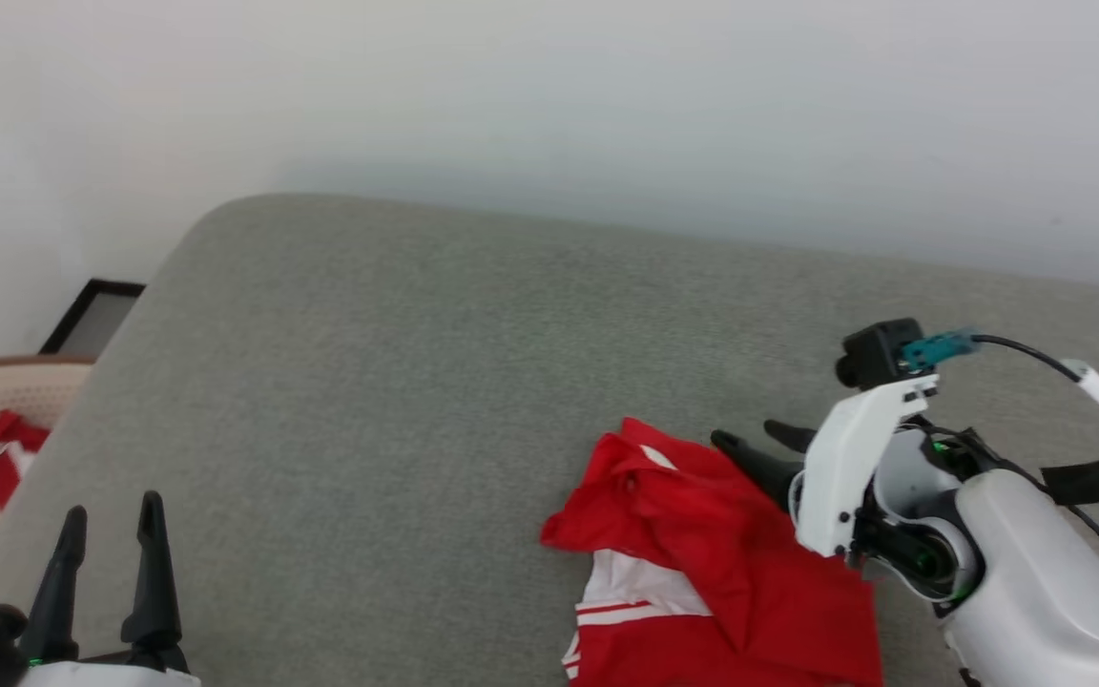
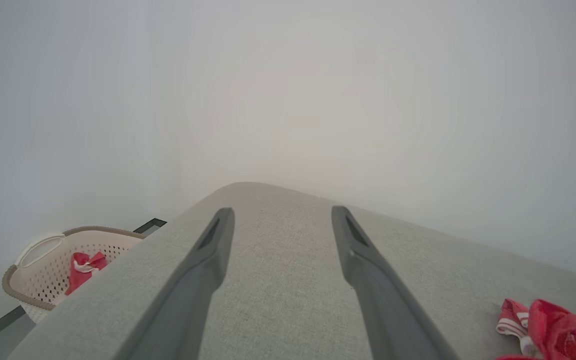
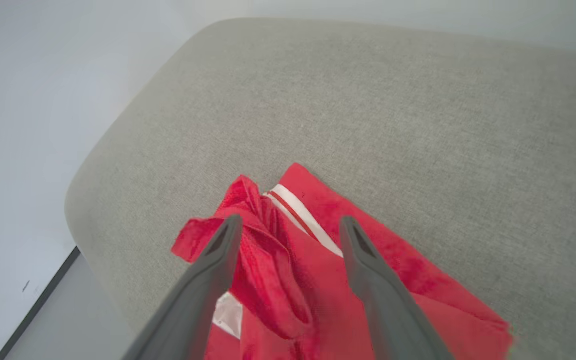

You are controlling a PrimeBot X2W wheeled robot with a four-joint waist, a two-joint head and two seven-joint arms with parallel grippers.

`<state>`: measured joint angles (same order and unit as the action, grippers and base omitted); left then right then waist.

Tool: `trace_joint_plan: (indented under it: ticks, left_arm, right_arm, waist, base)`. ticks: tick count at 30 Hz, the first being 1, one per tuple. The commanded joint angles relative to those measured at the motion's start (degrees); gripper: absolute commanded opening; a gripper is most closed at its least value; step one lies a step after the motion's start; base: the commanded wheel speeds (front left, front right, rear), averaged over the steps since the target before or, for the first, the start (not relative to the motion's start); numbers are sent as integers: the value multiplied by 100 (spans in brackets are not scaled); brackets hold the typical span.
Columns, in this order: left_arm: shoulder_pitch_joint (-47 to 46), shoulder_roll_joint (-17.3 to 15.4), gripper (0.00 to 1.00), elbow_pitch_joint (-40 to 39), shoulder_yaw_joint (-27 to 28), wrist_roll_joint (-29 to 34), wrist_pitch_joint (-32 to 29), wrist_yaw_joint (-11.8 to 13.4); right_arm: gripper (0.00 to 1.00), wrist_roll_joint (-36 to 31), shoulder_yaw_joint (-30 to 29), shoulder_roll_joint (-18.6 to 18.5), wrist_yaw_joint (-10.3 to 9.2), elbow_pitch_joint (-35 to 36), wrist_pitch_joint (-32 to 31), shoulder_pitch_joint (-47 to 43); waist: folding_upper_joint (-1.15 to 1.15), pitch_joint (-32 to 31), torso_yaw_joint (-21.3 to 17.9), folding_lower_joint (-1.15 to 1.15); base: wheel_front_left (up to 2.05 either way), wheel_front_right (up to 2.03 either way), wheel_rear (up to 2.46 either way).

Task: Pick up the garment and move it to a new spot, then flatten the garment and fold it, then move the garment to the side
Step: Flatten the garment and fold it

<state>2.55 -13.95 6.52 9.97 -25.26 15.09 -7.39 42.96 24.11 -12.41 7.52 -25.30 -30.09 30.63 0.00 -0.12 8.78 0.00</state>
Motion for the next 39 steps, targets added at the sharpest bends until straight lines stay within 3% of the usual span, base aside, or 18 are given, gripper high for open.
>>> trace_joint_plan:
  ticks: [1,14,24,30,39]
  left_arm:
    - [47,-13,100,-24,11,-2,3,-11]
    - [101,-110,100,-55,78,18,3,-12]
    - [235,-232,100,84,95,94,3,-12]
    - [310,-269,100,141,93,31,4,-12]
    - [447,-325,100,212,16,-92,4,-12]
  right_arm:
    - [100,31,-73,-78,-9,140,104,-97]
    - [100,-54,-878,-616,-8,950,748,-859]
    - [100,-399,-1338,-1063,-9,1218,1901,-1523]
    - [100,-583,-1441,-1292,-9,1164,2666,-1873]
    - [100,-704,-1601,-1276,-9,1021,3273,-2330]
  waist:
    - [0,-57,-231,0]
    - [0,-98,-925,0]
    - [0,-159,-1382,0]
    - [0,-210,-1499,0]
    - [0,-274,-1506,0]
  base:
    - [0,0,0]
    - [0,0,0]
    - [0,0,0]
    - [0,0,0]
    - [0,0,0]
